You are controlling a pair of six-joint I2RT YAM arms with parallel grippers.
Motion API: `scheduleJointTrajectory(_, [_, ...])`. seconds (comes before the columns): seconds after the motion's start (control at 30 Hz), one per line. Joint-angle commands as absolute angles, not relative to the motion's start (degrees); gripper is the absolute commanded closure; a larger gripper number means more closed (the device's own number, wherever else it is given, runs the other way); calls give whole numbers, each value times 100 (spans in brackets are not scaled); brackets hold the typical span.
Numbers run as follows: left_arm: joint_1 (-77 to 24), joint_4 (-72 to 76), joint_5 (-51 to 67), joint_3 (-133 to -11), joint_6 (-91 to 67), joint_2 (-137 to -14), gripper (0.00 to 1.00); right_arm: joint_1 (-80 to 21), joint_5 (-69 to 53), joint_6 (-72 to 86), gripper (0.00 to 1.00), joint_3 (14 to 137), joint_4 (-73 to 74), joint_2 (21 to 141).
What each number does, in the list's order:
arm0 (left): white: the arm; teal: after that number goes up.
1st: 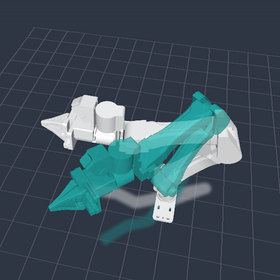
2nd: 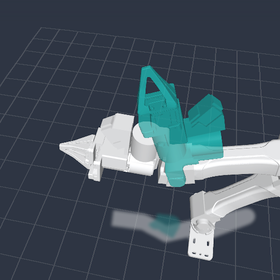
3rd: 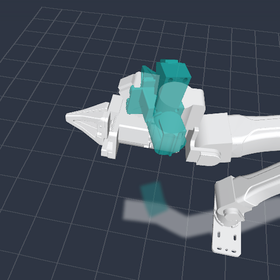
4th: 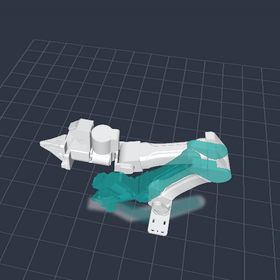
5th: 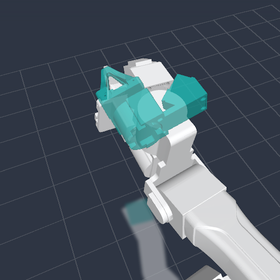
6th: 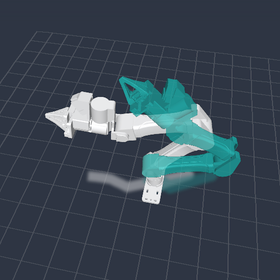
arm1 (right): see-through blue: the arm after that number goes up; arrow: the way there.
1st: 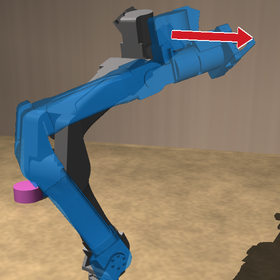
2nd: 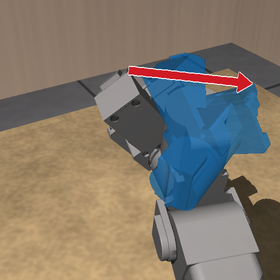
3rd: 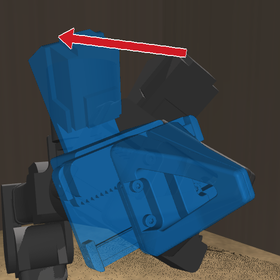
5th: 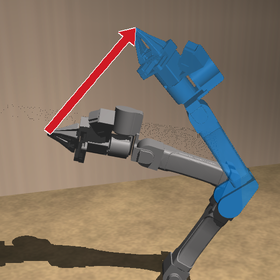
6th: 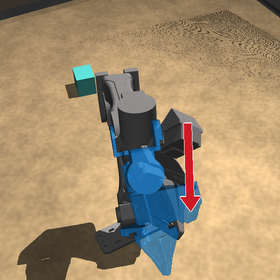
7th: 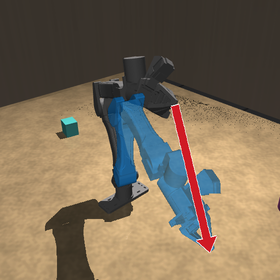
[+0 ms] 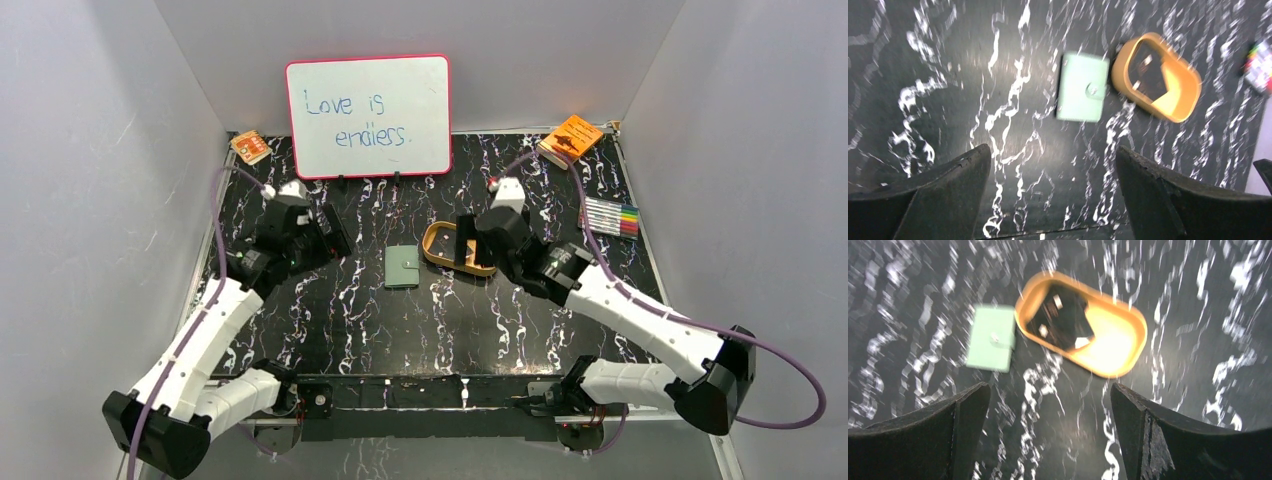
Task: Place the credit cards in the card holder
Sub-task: Adjust the card holder at the center of the board, then reset both arms
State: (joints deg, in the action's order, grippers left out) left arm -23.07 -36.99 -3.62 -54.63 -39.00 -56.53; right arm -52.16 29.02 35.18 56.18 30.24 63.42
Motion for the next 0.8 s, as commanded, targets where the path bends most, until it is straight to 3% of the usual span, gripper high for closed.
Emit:
scheduleJointTrajectory(0.0, [-2450,-4535,-1488,-7115,-3422,-5758,8,-5194,3593,2022,1,7307,2658,6297])
scheduleJointTrajectory(0.3, [-2890,-4499,-1774,-9143,-2950,-5965,9,-5223,3056,455,2,9046,2607,6016])
scheduleJointTrajectory(0.43, [-2976,-4007,-1985,-9152,-2600,-5773,8,-5245,3435,12,2,9015,2015,6064])
scheduleJointTrajectory(0.6, [-3033,-3706,-2328,-8739,-2736,-5733,7,-5263,6025,-44,2,9529,2024,7166])
scheduleJointTrajectory(0.77, [-3068,-3604,-2225,-8533,-2968,-5643,7,-5257,5213,220,1,8950,1841,6793])
